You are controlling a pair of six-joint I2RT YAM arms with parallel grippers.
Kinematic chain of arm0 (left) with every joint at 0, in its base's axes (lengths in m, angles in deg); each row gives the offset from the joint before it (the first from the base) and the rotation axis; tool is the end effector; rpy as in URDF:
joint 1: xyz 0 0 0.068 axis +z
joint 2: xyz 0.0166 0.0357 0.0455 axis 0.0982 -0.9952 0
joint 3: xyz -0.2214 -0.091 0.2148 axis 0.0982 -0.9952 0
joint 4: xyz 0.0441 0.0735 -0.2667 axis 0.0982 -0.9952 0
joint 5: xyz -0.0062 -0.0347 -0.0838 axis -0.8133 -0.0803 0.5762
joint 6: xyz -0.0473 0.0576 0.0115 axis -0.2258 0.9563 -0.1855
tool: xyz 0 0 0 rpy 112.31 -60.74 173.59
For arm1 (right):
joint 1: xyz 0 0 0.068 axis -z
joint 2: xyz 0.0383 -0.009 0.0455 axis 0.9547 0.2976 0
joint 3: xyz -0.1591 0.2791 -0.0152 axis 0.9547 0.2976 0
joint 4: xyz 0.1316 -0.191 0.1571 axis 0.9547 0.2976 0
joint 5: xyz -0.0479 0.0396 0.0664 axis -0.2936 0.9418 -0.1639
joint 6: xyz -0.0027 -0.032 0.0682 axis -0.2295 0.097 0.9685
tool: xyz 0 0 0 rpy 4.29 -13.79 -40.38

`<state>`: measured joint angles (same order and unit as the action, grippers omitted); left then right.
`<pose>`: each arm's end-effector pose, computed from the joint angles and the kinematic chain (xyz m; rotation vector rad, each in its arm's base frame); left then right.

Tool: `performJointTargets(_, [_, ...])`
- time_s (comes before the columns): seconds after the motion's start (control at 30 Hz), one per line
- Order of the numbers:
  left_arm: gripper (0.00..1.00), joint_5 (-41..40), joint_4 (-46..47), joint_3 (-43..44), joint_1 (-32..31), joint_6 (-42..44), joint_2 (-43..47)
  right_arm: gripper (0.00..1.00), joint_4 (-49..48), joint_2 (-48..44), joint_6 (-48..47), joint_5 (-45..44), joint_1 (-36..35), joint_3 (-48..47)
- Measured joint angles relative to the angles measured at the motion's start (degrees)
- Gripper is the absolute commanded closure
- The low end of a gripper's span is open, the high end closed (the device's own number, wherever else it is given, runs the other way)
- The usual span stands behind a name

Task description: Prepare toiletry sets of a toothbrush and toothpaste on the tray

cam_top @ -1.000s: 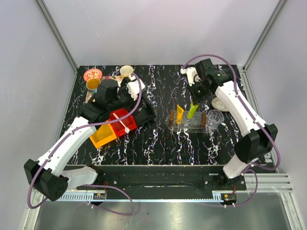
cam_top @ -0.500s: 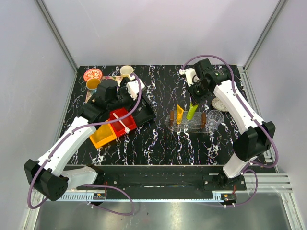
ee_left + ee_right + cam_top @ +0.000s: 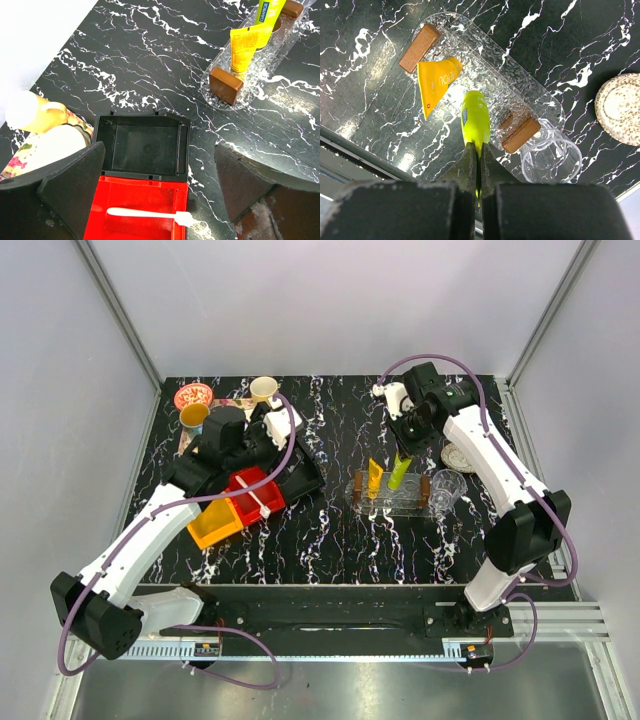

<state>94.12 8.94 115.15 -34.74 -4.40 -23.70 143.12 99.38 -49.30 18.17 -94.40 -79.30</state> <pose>0.2390 -0.1547 0.4036 1.0385 1.7122 -0.3774 0.3489 0.1474 0.3741 -0.9346 2.5147 0.1924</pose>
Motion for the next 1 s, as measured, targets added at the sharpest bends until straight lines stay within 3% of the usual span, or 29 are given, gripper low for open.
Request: performJointTargets(1.0, [0.05, 0.02, 0.00, -1.25, 0.72, 0.22, 0.00, 1.00, -0.61, 1.29, 0.00, 0.00, 0.00, 0.02])
